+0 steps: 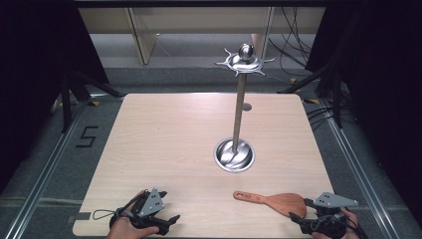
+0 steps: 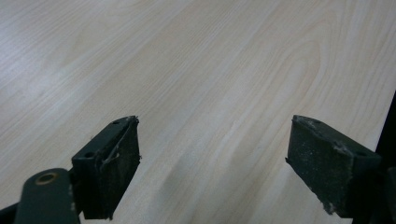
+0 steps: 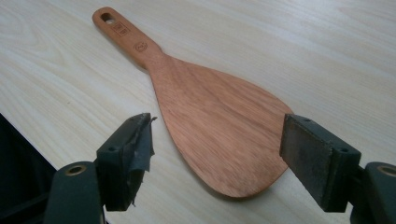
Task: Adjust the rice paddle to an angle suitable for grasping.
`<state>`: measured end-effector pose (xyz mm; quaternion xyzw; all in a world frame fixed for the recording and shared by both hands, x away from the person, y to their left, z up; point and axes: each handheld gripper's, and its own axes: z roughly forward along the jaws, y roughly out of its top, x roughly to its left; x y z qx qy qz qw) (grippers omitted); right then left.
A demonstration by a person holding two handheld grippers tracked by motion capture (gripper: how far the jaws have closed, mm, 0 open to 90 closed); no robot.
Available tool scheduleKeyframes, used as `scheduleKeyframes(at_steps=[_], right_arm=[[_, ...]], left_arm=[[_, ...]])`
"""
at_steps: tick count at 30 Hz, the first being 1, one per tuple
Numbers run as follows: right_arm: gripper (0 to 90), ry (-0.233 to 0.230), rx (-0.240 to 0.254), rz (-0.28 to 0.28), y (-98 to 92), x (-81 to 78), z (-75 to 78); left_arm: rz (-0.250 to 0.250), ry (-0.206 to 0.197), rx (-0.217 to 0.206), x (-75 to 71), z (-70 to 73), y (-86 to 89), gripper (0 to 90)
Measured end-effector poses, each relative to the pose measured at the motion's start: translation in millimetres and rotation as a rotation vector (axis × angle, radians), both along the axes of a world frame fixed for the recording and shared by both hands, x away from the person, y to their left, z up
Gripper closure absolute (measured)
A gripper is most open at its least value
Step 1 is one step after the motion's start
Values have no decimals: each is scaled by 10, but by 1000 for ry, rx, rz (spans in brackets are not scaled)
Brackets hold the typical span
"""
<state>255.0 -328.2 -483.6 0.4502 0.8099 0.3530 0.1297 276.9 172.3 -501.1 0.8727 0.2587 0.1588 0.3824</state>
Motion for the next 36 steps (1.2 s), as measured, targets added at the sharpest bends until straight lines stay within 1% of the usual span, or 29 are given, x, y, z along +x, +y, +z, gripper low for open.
scheduleKeyframes(at_steps=[1,3,4,6,7,10,11,12,13,14,15,16,17,19,20,21,23,24,25,26,27,28,30,31,32,33,34,35,36], right_arm=[[266,12,1,10,-4,0,4],[266,2,1,13,-7,4,6],[266,-13,-18,33,-20,22,15],[266,-15,-32,24,-15,19,13],[266,-11,-17,41,-9,27,1],[266,7,4,19,23,17,2],[266,-2,-11,38,12,35,0],[266,9,3,30,35,25,3],[267,-6,-11,48,22,42,9],[268,-10,9,30,53,33,-4],[270,-13,-8,39,50,50,26],[272,-12,4,49,76,67,32],[274,-17,0,55,96,75,37],[278,16,6,56,173,81,65],[279,-14,-8,83,201,116,70],[279,-14,-8,83,201,116,70],[281,-34,-19,149,314,211,127],[282,-18,-14,137,362,209,141],[284,-39,-40,179,390,253,153],[286,-26,-41,184,442,271,169],[289,-43,-56,208,479,315,165],[292,-28,-66,213,537,350,173],[299,-11,-85,221,608,409,156],[302,13,-97,237,638,445,169],[313,-2,-94,239,679,482,145],[320,3,-109,252,705,517,153],[322,28,-134,269,725,547,189],[322,19,-128,268,763,574,182],[323,31,-139,278,791,599,195]], left_arm=[[-2,1,2,-4,0,0,163],[-3,1,1,-5,-1,0,163],[-1,1,-1,-1,1,1,163],[-1,1,-1,-1,0,-1,163],[-1,1,-1,-3,-1,-1,163],[2,1,-2,1,-1,0,163],[2,1,0,0,0,-2,163],[1,2,0,0,-1,-2,163],[-5,-1,1,5,-5,-1,163],[-5,7,-5,8,-14,-5,163],[0,-6,18,12,-7,2,163],[2,-5,9,13,-11,-4,163],[-1,3,3,16,-16,-8,163],[-7,10,7,19,-18,-7,163],[-7,10,7,19,-19,-7,163],[-7,10,7,19,-19,-7,163],[-2,11,5,23,-25,-8,163],[-2,12,7,21,-25,-8,163],[-2,8,10,19,-22,-6,163],[0,4,8,16,-17,-5,163],[3,4,5,19,-16,-5,163],[5,5,-2,15,-17,-9,163],[7,1,5,9,-13,-4,163],[2,6,-1,10,-14,-5,163],[3,4,3,17,-14,-2,163],[1,8,4,17,-12,-1,163],[3,5,2,16,-16,-2,163],[6,3,1,9,-17,-5,163],[5,1,6,8,-15,-4,163]])
